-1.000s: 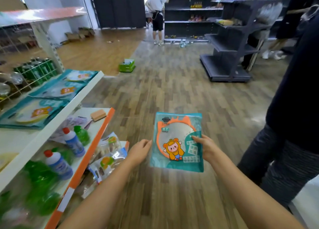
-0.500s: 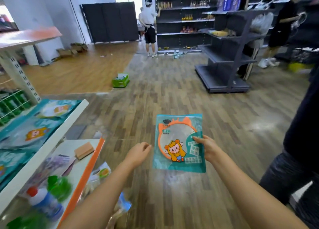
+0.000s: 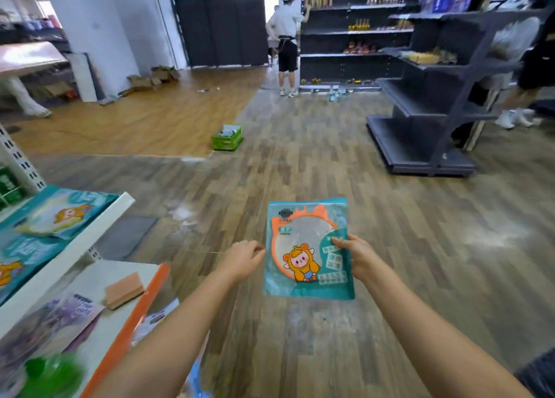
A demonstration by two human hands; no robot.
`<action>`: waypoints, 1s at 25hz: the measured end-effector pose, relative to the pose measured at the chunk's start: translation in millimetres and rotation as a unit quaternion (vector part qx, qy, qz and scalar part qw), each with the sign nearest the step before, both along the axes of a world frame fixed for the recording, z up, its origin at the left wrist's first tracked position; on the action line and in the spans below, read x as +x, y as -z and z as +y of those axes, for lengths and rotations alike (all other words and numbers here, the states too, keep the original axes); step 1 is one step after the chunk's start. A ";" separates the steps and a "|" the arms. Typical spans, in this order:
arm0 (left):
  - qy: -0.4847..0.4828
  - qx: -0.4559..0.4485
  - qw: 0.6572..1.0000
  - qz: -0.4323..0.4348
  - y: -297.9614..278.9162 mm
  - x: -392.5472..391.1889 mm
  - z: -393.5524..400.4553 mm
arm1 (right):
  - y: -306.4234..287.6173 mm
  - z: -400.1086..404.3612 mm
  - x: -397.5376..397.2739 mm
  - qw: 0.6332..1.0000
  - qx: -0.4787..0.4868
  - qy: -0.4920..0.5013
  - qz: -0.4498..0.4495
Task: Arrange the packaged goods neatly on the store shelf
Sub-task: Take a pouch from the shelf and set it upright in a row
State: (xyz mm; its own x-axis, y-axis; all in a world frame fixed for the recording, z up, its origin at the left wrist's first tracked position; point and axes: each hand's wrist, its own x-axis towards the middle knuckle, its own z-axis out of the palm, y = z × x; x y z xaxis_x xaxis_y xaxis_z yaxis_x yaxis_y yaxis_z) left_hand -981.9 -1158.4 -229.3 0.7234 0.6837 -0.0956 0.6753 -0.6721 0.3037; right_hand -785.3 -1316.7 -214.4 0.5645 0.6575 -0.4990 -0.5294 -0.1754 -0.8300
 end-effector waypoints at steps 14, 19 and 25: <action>-0.307 -0.159 0.916 -0.202 -26.1 46.6 64.1 | -8.0 166.2 79.1 0.977 0.007 -0.214 0.006; -0.413 -0.232 0.822 -0.316 -29.3 15.2 96.4 | -3.6 221.5 44.3 0.963 -0.009 -0.269 0.015; -0.446 -0.259 0.757 -0.403 -44.6 -29.8 154.7 | -21.0 308.1 -1.8 0.941 0.009 -0.339 -0.001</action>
State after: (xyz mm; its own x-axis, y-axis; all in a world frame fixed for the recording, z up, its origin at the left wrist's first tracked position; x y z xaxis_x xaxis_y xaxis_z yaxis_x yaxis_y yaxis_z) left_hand -1011.6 -1003.7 -184.6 -0.0365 0.9561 -0.2909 0.2461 0.2907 0.9246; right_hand -787.1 -1008.6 -193.5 0.0127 0.8747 -0.4844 -0.2992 -0.4590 -0.8365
